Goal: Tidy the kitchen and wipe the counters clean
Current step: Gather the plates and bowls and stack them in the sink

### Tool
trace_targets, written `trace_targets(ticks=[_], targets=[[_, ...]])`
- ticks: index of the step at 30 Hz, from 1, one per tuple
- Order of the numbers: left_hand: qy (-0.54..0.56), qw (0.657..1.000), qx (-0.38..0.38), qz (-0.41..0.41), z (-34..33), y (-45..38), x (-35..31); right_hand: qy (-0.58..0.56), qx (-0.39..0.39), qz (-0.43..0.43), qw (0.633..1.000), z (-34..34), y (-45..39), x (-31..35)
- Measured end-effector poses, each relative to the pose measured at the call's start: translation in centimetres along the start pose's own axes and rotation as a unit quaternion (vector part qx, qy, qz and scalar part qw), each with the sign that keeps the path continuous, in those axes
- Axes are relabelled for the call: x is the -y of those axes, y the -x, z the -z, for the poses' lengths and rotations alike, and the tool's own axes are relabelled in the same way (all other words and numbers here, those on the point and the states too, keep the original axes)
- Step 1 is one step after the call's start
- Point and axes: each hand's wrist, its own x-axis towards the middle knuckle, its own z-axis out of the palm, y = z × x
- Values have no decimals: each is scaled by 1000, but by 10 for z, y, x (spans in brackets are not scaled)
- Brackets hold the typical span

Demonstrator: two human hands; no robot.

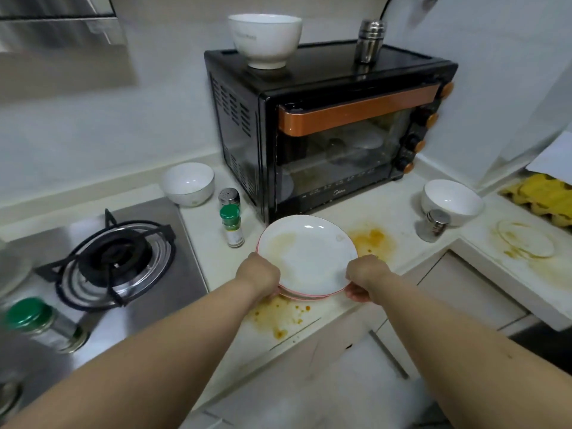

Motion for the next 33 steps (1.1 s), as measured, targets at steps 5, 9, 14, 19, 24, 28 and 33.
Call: trace_targets(ticks=[5,9,14,19,24,28,33], targets=[[-137,990,-32,-7,-1,-15,5,38,0,12,999,-3,-13,-3],[-170,985,-30,7,-1,-23,7,83,-3,16,996,-2,-18,-1],[-198,980,-25,16,-1,-29,10,132,17,22,991,2,-25,2],[-154,987,-54,14,2,-40,9,140,-11,75,987,8,-39,12],[-123,991,-49,-13,7,-55,9,115,27,76,990,5,-50,17],[-115,992,-60,-7,8,-56,10,92,26,72,993,0,-49,19],[-75,993,-92,-5,10,-38,6,93,21,89,991,4,-41,28]])
